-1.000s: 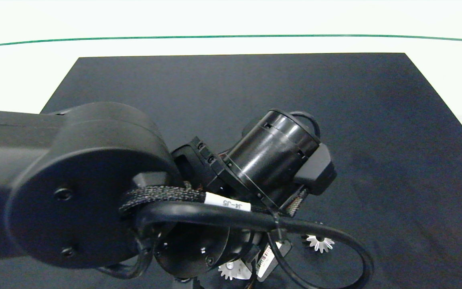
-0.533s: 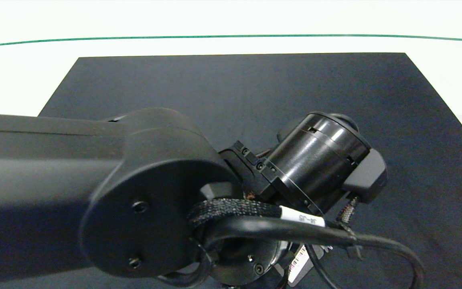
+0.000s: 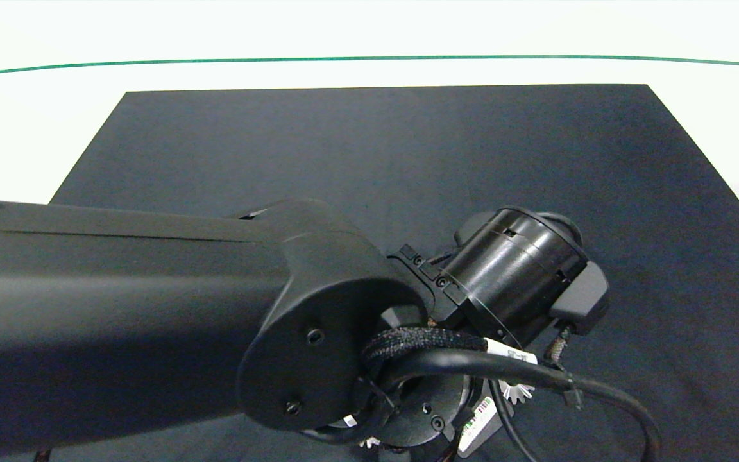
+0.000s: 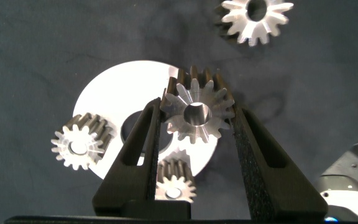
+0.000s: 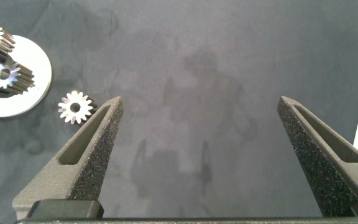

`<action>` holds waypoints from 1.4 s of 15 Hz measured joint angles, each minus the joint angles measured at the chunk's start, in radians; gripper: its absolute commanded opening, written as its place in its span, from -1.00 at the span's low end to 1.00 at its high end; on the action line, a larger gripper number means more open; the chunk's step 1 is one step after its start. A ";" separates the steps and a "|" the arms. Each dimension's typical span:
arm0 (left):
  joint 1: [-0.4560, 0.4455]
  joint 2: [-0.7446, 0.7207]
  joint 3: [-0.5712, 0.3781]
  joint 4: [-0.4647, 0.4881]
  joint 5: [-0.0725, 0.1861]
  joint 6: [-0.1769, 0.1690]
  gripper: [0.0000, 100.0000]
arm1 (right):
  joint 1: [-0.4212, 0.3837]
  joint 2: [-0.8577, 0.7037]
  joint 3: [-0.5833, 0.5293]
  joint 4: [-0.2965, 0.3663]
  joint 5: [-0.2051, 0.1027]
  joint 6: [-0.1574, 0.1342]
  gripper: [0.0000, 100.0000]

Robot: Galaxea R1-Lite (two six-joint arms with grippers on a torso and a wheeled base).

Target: Remove an incorrectly installed larger gear and replace it with the correct smaller gear

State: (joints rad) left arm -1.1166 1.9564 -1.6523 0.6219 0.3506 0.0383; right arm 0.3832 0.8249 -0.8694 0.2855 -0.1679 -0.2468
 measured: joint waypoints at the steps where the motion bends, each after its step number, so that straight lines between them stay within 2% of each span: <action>1: 0.006 0.004 0.000 0.000 0.000 0.003 -0.56 | 0.000 -0.001 0.000 0.000 0.000 0.000 1.00; 21: 0.016 0.046 0.002 -0.001 0.002 0.004 -0.56 | 0.001 -0.009 -0.002 -0.001 0.010 0.000 1.00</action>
State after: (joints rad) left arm -1.1002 2.0021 -1.6506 0.6211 0.3526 0.0428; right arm 0.3847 0.8164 -0.8713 0.2847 -0.1577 -0.2468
